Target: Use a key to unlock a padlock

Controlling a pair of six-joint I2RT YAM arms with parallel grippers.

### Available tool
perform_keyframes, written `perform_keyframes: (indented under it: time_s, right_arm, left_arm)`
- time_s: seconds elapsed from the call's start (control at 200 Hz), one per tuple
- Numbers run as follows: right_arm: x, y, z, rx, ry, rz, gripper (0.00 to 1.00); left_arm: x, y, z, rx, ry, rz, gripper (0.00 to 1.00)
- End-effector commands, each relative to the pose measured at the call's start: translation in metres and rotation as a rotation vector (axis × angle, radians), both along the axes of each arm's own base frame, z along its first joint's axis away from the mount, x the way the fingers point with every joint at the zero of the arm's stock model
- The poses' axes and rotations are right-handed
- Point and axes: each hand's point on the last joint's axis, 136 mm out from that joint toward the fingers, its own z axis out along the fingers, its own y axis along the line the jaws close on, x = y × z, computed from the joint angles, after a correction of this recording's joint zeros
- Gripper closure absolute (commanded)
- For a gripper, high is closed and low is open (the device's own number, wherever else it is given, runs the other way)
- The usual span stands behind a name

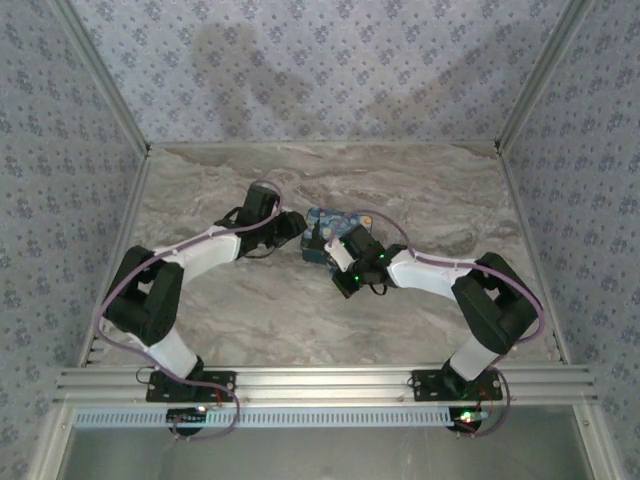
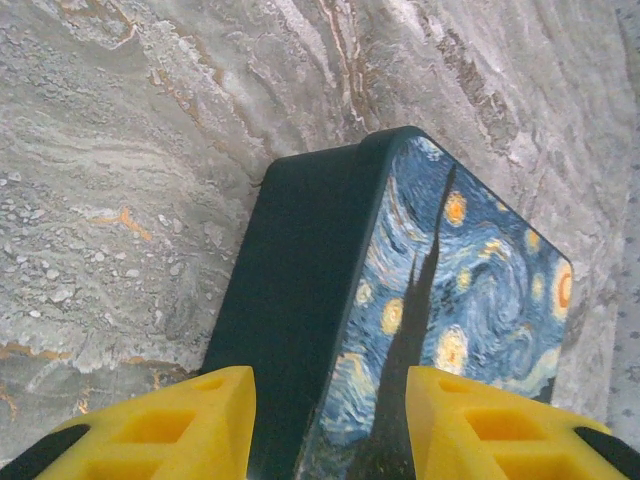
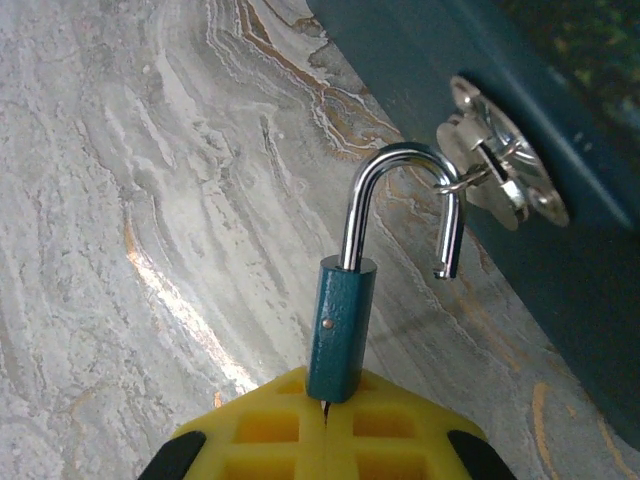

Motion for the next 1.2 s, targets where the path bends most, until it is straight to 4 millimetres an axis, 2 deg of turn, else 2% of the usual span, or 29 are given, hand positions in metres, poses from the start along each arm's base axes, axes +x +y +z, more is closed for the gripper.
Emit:
perform_keyframes:
  time_s: [0.0,0.155,0.43,0.71,0.879,1.194]
  right_arm:
    - [0.003,0.001,0.002,-0.039,-0.024,0.030,1.00]
    - [0.002,0.004,0.004,-0.036,-0.039,0.044,1.00]
    - [0.009,0.007,0.012,-0.083,-0.131,0.087,1.00]
    - [0.009,0.021,0.012,-0.140,-0.222,0.184,1.00]
    - [0.012,0.023,0.010,-0.168,-0.227,0.201,1.00]
    - [0.016,0.032,0.017,-0.155,-0.261,0.229,1.00]
  left_arm:
    - [0.005,-0.003,-0.001,0.017,0.004,-0.028,0.57]
    - [0.006,-0.009,-0.009,0.009,0.019,-0.042,0.57]
    - [-0.001,-0.015,-0.023,0.000,0.054,-0.065,0.64]
    - [-0.007,-0.021,-0.029,-0.017,0.068,-0.074,0.69]
    - [-0.009,-0.022,-0.031,-0.021,0.071,-0.075,0.72]
    - [-0.012,-0.023,-0.032,-0.028,0.076,-0.074,0.72]
